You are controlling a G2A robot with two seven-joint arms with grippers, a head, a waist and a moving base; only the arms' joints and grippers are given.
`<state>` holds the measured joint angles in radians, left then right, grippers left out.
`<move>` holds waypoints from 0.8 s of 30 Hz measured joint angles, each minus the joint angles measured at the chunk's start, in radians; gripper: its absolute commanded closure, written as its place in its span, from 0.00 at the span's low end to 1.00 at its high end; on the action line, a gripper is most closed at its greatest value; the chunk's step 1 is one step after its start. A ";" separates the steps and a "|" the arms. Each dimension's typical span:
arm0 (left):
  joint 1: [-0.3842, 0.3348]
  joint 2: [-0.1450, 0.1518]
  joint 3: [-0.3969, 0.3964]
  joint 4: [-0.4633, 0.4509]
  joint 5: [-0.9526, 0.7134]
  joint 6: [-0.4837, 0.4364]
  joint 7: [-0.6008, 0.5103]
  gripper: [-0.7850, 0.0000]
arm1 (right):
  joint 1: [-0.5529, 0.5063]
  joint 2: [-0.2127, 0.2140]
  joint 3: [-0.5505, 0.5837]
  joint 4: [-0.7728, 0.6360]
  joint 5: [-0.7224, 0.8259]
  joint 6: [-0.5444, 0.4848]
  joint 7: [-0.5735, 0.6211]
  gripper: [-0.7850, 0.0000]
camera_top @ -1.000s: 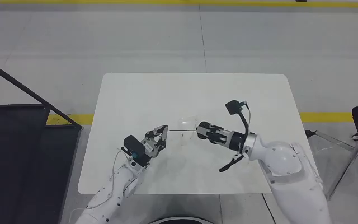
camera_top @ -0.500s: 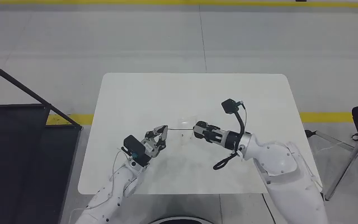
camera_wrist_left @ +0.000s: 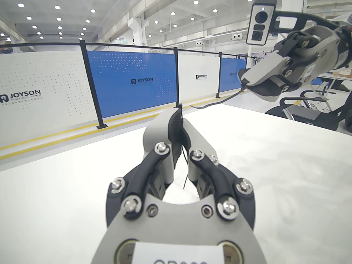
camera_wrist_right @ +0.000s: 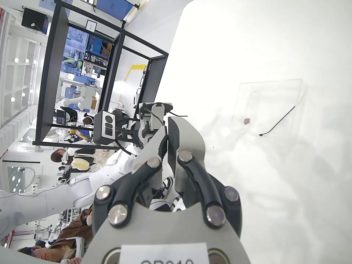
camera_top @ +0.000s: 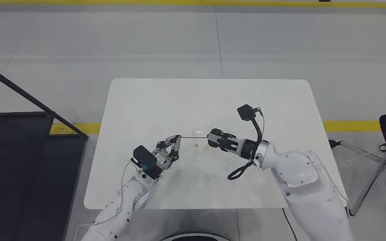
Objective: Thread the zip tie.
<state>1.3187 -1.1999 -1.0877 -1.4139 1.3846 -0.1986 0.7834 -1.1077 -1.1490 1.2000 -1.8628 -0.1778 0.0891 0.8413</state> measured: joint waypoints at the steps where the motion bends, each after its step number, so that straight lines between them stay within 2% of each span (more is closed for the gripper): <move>1: 0.000 0.000 0.000 0.000 0.000 0.000 0.000 1.00 | 0.001 0.000 -0.001 0.001 0.001 0.000 -0.001 1.00; 24: 0.000 0.000 0.000 0.000 0.000 0.000 0.000 1.00 | 0.027 -0.001 -0.026 0.025 0.011 0.023 -0.020 1.00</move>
<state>1.3187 -1.1999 -1.0877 -1.4139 1.3846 -0.1986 0.7834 -1.0808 -1.1502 1.1742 -1.8374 -0.1669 0.1116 0.8213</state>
